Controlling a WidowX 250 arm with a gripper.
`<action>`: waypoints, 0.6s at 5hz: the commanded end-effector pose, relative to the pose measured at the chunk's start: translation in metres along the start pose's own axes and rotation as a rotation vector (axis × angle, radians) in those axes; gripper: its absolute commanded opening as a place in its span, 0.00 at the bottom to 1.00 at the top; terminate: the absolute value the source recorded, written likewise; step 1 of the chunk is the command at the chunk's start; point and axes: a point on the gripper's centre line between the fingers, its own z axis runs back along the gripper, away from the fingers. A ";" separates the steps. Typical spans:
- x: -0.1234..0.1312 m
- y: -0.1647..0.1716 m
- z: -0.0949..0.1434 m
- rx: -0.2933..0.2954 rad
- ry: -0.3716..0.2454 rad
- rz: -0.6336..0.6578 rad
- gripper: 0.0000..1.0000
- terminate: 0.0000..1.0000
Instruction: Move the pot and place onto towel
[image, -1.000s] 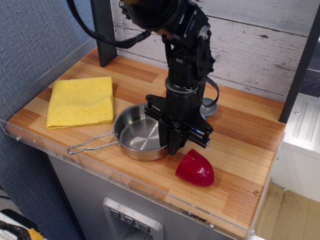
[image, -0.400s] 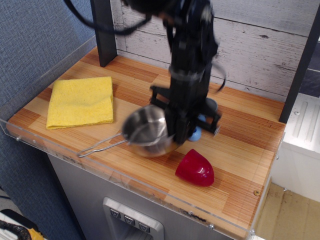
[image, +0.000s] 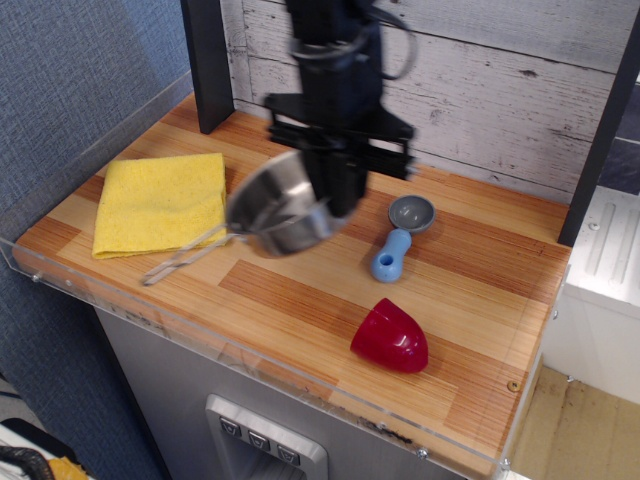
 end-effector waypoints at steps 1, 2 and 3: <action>-0.030 0.055 0.015 0.003 -0.031 0.117 0.00 0.00; -0.047 0.079 0.017 0.043 -0.040 0.154 0.00 0.00; -0.050 0.097 0.022 0.103 -0.054 0.163 0.00 0.00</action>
